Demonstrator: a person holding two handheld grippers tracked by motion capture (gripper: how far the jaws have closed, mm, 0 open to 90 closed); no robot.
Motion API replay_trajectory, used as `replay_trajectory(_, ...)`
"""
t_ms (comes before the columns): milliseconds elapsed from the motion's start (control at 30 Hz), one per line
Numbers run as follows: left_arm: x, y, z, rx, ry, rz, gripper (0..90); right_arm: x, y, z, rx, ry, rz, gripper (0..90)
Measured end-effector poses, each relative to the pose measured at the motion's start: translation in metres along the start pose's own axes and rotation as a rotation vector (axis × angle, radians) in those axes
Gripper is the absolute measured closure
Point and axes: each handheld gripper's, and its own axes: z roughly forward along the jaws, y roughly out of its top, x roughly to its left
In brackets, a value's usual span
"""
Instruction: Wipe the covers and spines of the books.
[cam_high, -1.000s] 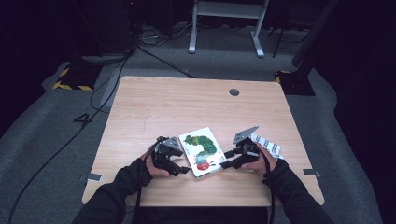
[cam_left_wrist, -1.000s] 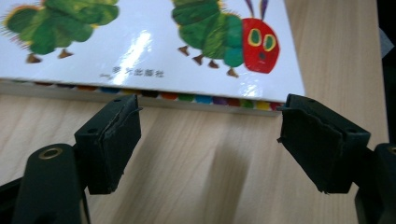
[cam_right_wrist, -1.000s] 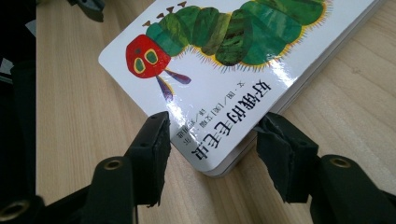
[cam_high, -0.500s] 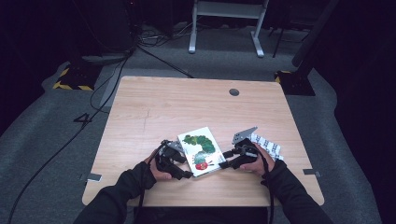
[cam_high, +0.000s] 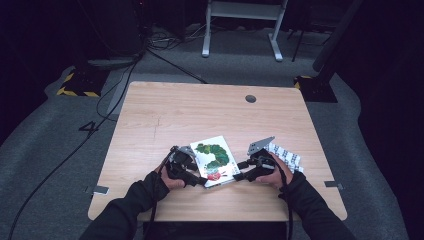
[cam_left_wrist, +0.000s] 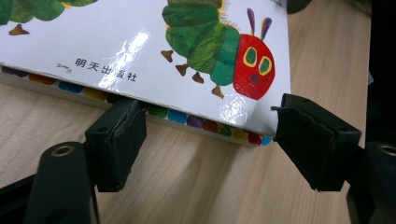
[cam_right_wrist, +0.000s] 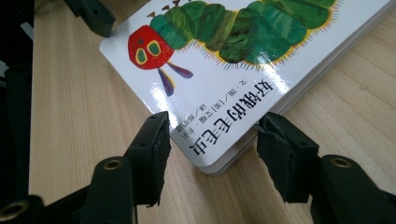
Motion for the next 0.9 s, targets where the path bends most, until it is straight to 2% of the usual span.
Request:
replay_trajectory(133,0.008,0.005,-0.001,-0.032,0.025,-0.046,23.6,0.004,0.002,0.005,0.010,-0.004,-0.021,45.9)
replay_trajectory(267,0.013,0.010,-0.001,-0.038,0.059,-0.055,24.2,0.009,0.005,0.010,0.017,-0.007,-0.043,46.0)
replay_trajectory(400,0.017,0.012,-0.001,-0.046,0.074,-0.060,30.1,0.010,0.006,0.014,0.012,-0.005,-0.051,46.1)
replay_trajectory(533,0.023,0.010,-0.003,-0.074,0.076,-0.078,38.9,0.009,0.005,0.014,0.002,-0.009,-0.039,46.8)
replay_trajectory(700,0.026,0.008,-0.003,-0.088,0.099,-0.076,46.9,0.006,0.004,0.014,-0.027,-0.004,-0.007,46.5)
replay_trajectory(900,0.025,0.005,-0.005,-0.116,0.114,-0.056,48.6,0.004,0.003,0.015,-0.063,-0.005,0.003,47.2)
